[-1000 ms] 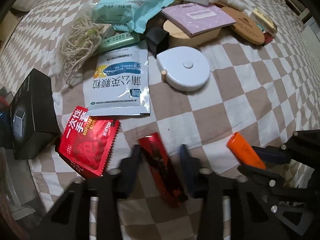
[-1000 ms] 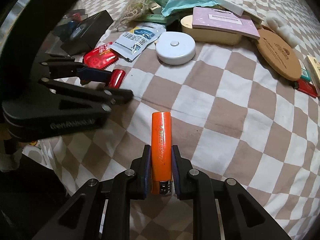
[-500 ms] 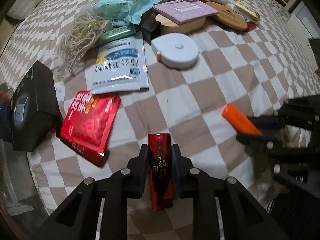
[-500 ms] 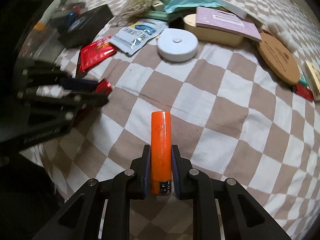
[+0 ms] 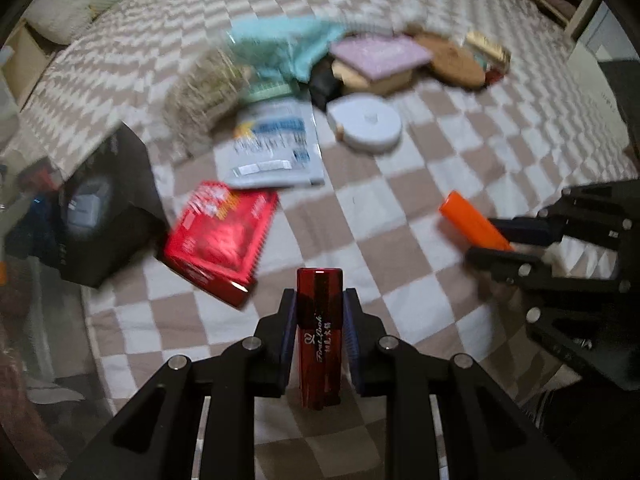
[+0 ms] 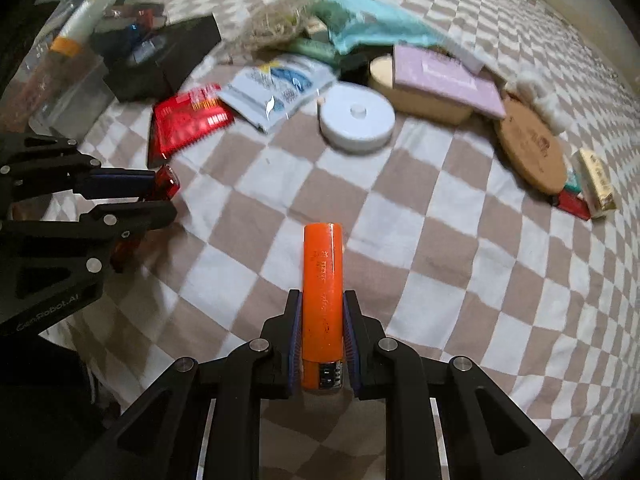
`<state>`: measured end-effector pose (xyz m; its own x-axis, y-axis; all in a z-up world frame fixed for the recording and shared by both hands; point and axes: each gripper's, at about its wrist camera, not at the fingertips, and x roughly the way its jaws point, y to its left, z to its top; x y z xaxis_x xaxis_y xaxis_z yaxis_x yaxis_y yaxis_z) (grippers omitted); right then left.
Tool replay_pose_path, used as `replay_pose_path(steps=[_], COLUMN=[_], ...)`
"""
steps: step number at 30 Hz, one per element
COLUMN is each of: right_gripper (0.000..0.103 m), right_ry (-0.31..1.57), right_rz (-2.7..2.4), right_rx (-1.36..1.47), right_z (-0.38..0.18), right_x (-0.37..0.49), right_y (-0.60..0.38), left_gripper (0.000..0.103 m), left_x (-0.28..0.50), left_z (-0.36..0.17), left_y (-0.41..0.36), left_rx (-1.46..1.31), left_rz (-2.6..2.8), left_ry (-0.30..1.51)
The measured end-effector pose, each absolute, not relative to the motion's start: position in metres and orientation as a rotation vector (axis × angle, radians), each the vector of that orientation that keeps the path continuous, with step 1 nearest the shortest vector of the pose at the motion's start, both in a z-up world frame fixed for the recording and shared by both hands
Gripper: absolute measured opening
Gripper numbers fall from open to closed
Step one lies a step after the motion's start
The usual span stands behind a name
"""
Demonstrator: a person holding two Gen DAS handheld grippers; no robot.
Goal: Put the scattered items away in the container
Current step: 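Lift the lipstick and lighter and carry both over the clear box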
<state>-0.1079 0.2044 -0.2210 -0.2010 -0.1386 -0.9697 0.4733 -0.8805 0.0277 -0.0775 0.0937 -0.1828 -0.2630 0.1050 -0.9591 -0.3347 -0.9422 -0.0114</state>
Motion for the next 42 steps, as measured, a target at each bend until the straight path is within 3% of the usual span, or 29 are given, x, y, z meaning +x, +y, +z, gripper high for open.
replay_pose_path(steps=[15,42], right_gripper=[0.02,0.02], right_ry=[0.205,0.003], right_rz=[-2.368,-2.534], right_rx=[1.401,1.074], right_z=[-0.108,-0.008], right_x=[-0.096,-0.106], right_y=[0.192,0.193], left_gripper=[0.022,0.022], left_x=[-0.079,-0.072], left_z=[-0.097,0.013], left_y=[0.076,0.002], left_rx=[-1.431,-0.995], left_rz=[2.556,2.885], left_ry=[0.118,-0.143])
